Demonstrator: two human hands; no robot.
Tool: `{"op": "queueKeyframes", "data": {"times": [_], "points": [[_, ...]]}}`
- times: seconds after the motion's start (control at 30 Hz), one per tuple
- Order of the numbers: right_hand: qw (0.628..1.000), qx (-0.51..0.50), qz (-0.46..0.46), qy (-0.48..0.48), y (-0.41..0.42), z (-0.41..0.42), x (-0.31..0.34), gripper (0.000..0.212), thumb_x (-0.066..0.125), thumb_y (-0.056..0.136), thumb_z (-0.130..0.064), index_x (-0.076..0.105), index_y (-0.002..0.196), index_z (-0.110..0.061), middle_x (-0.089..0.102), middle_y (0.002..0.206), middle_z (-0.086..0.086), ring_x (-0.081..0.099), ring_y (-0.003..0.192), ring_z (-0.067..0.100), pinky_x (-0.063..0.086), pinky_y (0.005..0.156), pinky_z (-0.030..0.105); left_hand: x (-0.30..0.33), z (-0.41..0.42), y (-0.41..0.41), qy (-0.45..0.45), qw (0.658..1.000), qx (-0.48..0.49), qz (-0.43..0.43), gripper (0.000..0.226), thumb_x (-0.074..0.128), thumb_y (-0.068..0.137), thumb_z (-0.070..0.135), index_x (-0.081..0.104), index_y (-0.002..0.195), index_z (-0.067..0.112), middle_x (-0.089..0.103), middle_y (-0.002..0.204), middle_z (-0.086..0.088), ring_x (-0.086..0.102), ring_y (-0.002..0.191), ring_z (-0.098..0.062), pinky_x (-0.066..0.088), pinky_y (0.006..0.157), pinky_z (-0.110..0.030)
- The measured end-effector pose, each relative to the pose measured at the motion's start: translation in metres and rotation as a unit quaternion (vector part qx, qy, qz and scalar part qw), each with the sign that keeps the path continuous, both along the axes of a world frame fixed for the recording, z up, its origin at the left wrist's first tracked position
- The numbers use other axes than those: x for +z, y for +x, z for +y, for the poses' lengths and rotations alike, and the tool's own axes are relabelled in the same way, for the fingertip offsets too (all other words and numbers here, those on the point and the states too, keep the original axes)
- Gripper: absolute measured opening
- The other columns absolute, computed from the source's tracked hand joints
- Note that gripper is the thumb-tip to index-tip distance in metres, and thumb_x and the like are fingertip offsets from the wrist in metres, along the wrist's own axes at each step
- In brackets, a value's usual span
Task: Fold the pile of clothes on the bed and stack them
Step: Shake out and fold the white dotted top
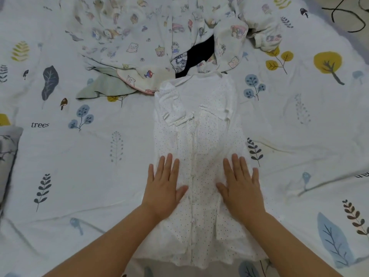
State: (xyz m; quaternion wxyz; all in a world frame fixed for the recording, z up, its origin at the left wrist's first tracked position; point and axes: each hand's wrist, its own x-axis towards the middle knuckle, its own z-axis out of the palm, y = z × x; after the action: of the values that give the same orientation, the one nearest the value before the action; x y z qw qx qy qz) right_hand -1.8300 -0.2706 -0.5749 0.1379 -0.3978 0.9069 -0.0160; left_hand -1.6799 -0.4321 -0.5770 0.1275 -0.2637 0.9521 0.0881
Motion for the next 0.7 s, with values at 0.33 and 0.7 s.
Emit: {"op": "queueKeyframes", "data": {"times": [0.33, 0.7], "points": [[0.999, 0.030, -0.010, -0.008, 0.039, 0.055, -0.003, 0.060, 0.007, 0.098, -0.049, 0.030, 0.143, -0.016, 0.035, 0.148, 0.011, 0.012, 0.143, 0.023, 0.021, 0.111, 0.051, 0.011, 0.042, 0.064, 0.091, 0.992, 0.020, 0.091, 0.054, 0.019, 0.099, 0.041, 0.026, 0.145, 0.014, 0.029, 0.151, -0.011, 0.031, 0.136, -0.027, 0.023, 0.113, -0.039], [0.989, 0.008, 0.040, -0.143, 0.029, 0.049, 0.023, 0.045, 0.036, 0.085, -0.026, 0.060, 0.118, -0.006, 0.061, 0.118, 0.019, 0.061, 0.103, 0.033, 0.051, 0.080, 0.043, 0.064, 0.017, 0.079, 0.266, 0.964, -0.023, 0.010, 0.028, 0.032, 0.081, 0.057, 0.049, 0.084, 0.034, 0.044, 0.058, 0.020, 0.043, 0.056, 0.004, 0.028, 0.059, -0.004]]}}
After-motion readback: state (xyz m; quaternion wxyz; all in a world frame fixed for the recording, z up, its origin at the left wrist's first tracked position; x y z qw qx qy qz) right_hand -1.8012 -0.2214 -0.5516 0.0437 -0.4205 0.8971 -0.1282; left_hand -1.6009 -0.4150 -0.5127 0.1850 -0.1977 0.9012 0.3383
